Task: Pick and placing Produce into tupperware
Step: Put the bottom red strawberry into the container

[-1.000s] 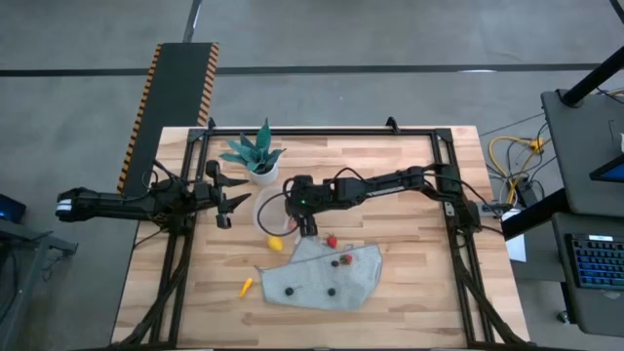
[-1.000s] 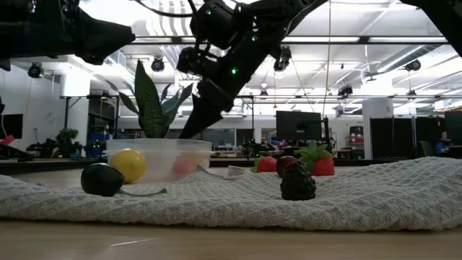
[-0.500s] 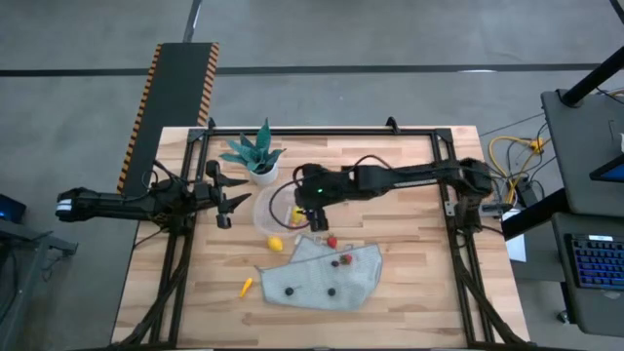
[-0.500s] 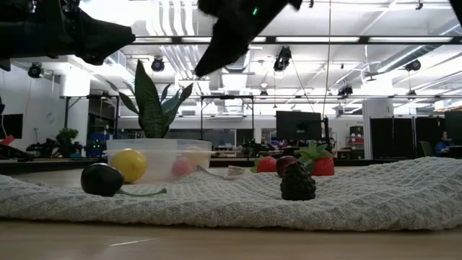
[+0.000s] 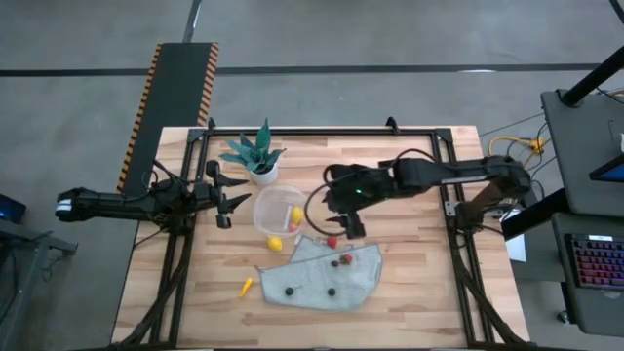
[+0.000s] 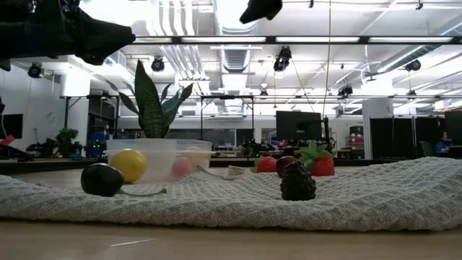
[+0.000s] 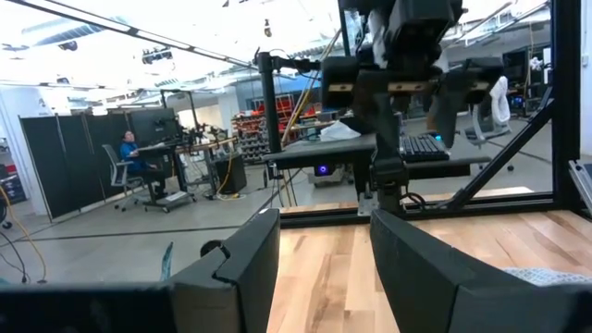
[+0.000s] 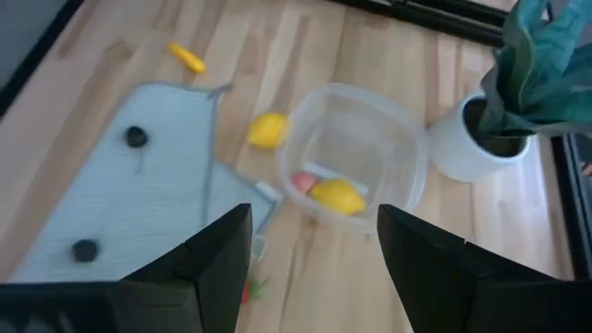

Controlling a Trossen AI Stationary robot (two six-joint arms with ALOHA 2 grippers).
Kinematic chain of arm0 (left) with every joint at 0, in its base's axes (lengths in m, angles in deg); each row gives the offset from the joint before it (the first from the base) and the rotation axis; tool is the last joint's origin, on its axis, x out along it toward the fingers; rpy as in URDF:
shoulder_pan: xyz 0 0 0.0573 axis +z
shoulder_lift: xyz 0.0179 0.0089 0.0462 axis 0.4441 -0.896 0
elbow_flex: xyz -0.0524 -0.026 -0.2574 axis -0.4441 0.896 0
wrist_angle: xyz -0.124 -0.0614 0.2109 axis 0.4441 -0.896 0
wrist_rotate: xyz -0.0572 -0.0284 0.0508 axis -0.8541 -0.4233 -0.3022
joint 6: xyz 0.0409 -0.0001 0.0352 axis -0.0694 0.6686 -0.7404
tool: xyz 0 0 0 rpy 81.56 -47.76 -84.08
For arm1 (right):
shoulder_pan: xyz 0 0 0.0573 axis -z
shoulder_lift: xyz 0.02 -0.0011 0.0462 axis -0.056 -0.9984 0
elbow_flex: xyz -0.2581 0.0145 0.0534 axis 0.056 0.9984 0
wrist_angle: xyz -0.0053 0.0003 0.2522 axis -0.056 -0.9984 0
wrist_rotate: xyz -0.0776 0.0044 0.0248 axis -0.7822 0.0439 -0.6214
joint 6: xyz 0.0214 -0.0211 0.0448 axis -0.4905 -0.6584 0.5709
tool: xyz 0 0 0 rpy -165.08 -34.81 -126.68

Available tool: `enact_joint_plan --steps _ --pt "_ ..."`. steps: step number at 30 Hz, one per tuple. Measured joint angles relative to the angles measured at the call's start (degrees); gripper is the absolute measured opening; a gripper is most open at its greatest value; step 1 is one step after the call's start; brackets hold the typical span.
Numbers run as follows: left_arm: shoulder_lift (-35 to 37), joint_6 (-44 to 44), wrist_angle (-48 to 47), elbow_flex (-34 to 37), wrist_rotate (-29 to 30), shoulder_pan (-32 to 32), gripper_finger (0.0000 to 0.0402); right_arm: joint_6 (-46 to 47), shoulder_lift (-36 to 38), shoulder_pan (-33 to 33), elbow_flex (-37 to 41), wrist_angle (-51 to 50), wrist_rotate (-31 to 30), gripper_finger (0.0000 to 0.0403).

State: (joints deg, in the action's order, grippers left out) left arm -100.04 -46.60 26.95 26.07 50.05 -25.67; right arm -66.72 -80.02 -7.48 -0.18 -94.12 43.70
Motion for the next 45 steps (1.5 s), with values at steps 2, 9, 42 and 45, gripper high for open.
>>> enact_joint_plan --steps 2,9,42,45 --pt "0.0 0.0 0.0 0.0 0.0 0.0 0.0157 0.9 1.1 -0.7 0.5 -1.7 0.0 0.0226" --pt "0.0 0.0 0.0 0.0 0.0 0.0 0.0157 4.0 3.3 -3.4 1.4 -7.8 0.0 0.0226" --pt "0.0 0.0 0.0 0.0 0.0 0.0 0.0157 12.3 2.7 -8.8 23.5 11.3 -0.1 0.0226" --pt "0.0 0.0 0.0 0.0 0.0 0.0 0.0157 12.6 2.7 -9.1 25.4 13.4 0.0 0.0226"
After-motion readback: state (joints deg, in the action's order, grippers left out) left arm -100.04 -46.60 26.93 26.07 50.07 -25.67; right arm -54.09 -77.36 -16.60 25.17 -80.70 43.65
